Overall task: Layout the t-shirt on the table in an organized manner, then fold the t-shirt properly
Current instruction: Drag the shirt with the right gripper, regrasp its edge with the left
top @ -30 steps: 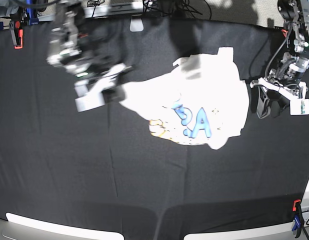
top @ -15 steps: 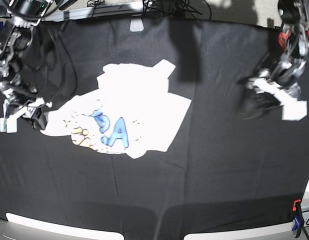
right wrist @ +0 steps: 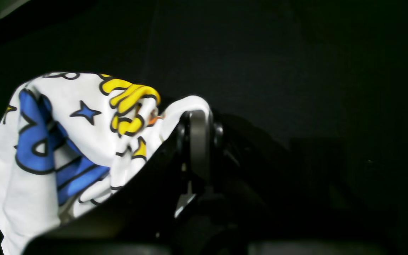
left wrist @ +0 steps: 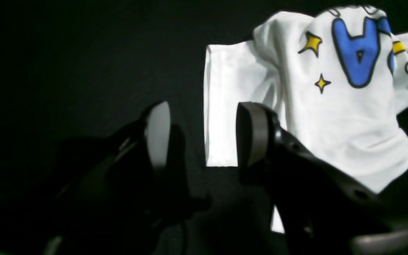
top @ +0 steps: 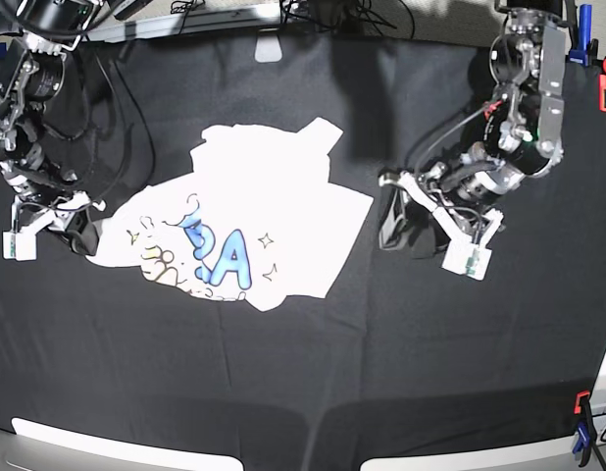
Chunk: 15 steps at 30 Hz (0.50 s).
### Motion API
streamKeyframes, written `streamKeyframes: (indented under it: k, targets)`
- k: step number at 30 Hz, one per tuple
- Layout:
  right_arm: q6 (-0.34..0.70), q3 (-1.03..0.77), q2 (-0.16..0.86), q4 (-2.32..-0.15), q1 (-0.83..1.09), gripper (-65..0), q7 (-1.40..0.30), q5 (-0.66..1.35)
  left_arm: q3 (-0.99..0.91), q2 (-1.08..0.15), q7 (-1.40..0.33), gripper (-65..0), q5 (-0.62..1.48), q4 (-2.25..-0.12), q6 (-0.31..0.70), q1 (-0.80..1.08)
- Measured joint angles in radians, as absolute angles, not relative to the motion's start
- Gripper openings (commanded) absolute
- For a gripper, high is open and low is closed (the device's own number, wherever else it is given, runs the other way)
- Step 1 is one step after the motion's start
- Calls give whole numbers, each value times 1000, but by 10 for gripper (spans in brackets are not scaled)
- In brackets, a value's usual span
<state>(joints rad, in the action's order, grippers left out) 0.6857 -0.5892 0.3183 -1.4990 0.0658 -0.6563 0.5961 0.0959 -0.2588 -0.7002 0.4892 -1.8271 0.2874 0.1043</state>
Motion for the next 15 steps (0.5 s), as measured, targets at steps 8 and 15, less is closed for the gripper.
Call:
streamKeyframes:
  k: [8,15]
  targets:
    - [686,-589,318,-1499,66,-650,-657,598,112,-218,-785,-369,598,-1630,289,83]
    - [686,-589,319,-1499,66,-650,-657,596,112,-142,-728,-369,579,-1441,290,-3]
